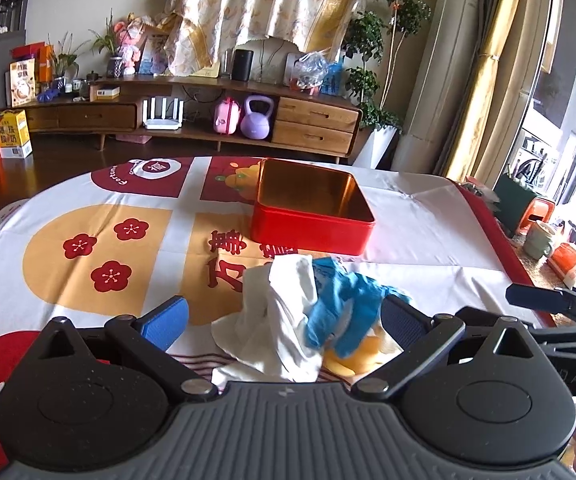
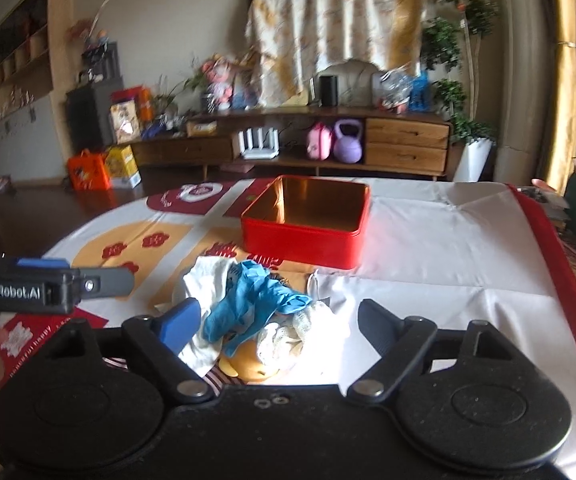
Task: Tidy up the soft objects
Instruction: 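Grasp the white cloth with the left gripper while the right gripper grasps the blue gloves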
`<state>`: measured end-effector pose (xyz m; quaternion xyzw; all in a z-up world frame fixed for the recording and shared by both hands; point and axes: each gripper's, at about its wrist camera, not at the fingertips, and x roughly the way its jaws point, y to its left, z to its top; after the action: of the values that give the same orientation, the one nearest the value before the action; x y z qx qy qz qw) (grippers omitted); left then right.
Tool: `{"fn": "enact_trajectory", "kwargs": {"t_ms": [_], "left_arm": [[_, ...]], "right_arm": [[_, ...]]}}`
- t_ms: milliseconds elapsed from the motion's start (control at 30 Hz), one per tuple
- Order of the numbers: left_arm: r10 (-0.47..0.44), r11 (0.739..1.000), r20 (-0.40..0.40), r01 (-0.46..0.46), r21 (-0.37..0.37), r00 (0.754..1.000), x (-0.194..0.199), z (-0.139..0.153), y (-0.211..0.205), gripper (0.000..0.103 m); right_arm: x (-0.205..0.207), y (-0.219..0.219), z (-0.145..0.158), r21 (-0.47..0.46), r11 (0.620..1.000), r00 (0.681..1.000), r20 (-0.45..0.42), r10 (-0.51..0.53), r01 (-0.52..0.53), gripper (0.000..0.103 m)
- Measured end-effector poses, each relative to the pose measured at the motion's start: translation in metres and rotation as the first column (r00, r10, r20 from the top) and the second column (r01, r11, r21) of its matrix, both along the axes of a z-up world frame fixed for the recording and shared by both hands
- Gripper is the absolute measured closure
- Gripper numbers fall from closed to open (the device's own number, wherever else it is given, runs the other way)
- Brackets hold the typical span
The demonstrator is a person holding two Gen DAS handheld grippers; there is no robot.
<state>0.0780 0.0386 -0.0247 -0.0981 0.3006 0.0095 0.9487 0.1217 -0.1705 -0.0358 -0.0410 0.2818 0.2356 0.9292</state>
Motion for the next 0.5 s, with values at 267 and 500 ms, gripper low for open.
{"fn": "enact_trajectory", "kwargs": {"t_ms": [267, 500], "left_arm": [[-0.006, 0.999, -0.033, 0.007, 0.036, 0.999, 0.042, -0.018, 0.012, 0.000], [-0.042, 0.998, -0.077, 0.046, 0.048, 0.996, 0.068, -0.038, 0.010, 0.002]], "right_arm": [[0.034, 0.021, -0.013, -0.085, 0.991, 0.994, -0.032, 0.101, -0.104, 0.033], [0.064, 0.031, -0.023, -0.138, 0.974, 0.982, -0.085, 0.168, -0.179, 0.050]]}}
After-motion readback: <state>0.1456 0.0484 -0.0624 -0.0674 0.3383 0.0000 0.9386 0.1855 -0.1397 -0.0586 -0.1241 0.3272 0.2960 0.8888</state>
